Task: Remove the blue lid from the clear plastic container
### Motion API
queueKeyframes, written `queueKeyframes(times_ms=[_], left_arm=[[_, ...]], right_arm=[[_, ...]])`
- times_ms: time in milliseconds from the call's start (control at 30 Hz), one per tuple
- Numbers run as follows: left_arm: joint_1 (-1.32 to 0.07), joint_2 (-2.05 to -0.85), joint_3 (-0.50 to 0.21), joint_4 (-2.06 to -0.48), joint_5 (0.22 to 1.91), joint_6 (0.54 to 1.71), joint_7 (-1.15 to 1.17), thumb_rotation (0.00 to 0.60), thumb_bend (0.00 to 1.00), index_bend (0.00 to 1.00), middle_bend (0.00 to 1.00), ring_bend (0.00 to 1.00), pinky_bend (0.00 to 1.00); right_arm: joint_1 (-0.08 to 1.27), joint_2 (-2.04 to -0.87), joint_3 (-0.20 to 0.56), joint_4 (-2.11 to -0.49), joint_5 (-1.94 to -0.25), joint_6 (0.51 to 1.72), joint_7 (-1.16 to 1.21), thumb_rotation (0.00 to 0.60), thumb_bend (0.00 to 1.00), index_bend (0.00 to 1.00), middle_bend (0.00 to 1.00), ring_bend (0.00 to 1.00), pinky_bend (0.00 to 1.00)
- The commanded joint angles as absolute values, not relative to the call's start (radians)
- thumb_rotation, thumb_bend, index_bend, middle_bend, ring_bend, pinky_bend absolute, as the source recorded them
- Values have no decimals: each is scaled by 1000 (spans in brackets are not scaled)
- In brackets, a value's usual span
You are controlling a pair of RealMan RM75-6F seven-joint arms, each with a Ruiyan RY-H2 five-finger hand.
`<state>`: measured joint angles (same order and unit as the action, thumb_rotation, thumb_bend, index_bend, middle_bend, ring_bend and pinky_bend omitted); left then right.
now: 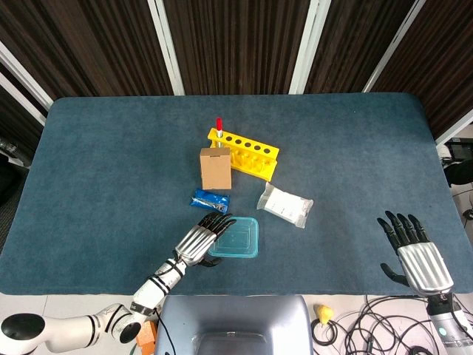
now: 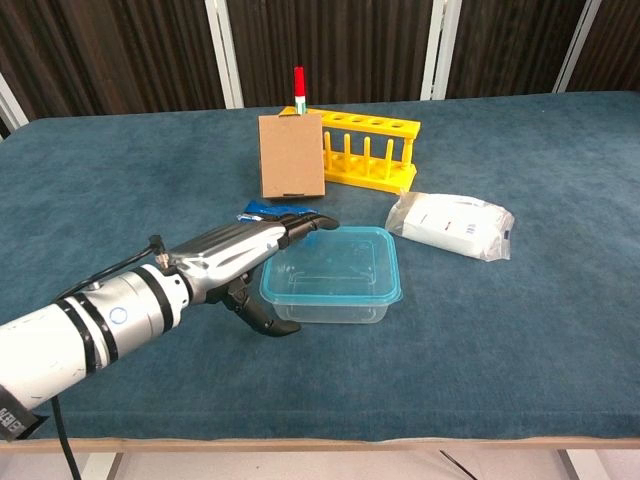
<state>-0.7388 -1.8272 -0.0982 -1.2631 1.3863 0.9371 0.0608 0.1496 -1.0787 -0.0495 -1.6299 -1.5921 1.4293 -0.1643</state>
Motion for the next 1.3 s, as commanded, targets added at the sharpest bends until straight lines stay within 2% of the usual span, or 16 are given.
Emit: queueKeyframes(times_ms=[33, 333, 467, 633, 767, 967, 1167, 1300], left_arm=[[-740, -1827, -98, -1263, 1388, 937, 58, 600, 215, 0, 0, 0, 0], [-742, -1846, -96, -1246, 1396, 940, 44, 600, 221, 9, 0, 0, 0], [-738, -1862, -98, -1226, 1390, 943, 39, 600, 233, 124, 7, 0, 0], [-737, -1876, -97, -1205, 1390, 941, 27, 600, 254, 296, 161, 7, 52], [-735, -1883, -92, -1203, 1402, 953, 29, 600, 266, 377, 255, 65, 120], [-732, -1891, -90, -1202, 1408, 961, 32, 600, 287, 464, 351, 140, 197], [-729, -1894, -86, -1200, 1406, 958, 37, 600, 293, 503, 391, 173, 223], [-724, -1892, -87, -1203, 1403, 961, 41, 600, 293, 529, 408, 183, 229]], right_arm=[[151, -1081, -50, -1632, -1596, 1422, -172, 600, 176, 0, 0, 0, 0], [168, -1095, -44, -1650, -1611, 1385, -225, 600, 176, 0, 0, 0, 0], [196, -1125, -33, -1654, -1625, 1350, -268, 600, 176, 0, 0, 0, 0], [249, -1172, -12, -1672, -1626, 1281, -321, 600, 176, 12, 0, 0, 0], [284, -1207, 3, -1708, -1620, 1235, -392, 600, 176, 37, 0, 0, 0], [320, -1274, 15, -1733, -1641, 1208, -453, 600, 176, 142, 0, 0, 0], [351, -1327, 31, -1726, -1642, 1181, -501, 600, 176, 237, 0, 0, 0], [411, -1455, 60, -1680, -1655, 1136, -556, 600, 176, 334, 0, 0, 0]])
